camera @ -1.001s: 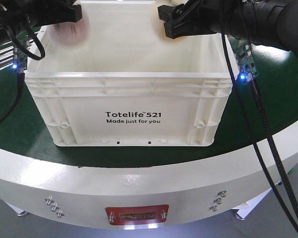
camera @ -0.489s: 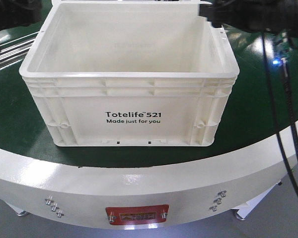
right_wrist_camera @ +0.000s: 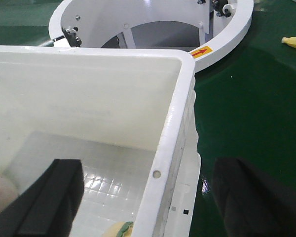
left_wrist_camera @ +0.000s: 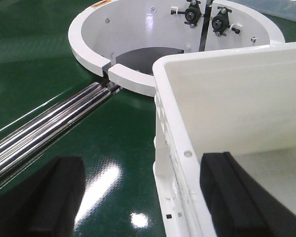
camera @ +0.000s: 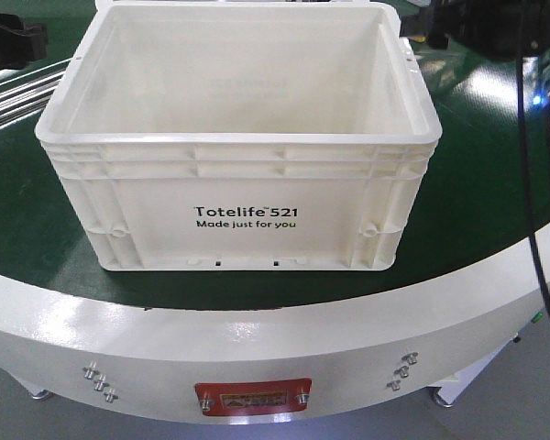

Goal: Place moving items into box and shelve
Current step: 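Move both grippers to the tote's side rims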

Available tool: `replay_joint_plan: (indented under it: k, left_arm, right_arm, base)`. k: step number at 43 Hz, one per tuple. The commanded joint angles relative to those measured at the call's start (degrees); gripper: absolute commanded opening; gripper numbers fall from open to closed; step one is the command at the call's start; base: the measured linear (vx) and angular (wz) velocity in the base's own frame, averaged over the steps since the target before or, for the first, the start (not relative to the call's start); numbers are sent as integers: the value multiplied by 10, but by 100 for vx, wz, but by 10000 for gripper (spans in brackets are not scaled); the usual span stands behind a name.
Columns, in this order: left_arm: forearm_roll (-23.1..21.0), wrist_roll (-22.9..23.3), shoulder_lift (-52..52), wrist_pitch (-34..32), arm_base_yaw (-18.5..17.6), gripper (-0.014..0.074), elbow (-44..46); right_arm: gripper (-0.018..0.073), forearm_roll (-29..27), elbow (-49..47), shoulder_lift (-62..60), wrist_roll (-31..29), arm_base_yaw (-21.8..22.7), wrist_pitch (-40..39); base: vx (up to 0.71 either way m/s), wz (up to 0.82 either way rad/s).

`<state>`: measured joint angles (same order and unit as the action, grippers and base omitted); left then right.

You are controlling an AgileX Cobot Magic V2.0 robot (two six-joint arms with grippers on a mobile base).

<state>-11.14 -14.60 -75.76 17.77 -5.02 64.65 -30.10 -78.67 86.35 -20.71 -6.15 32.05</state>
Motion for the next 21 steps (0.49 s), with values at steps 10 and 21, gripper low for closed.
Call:
replay_joint_plan:
  k: [10, 21]
  left_arm:
    - [-5, 2, 19, -32, -1, 584, 22]
    - [-5, 2, 19, -31, -1, 584, 22]
  right_arm:
    - [564, 95, -146, 52, 108, 3, 145]
    - [564, 34, -190, 110, 110, 3, 178]
  base:
    - [0, 0]
    - [0, 0]
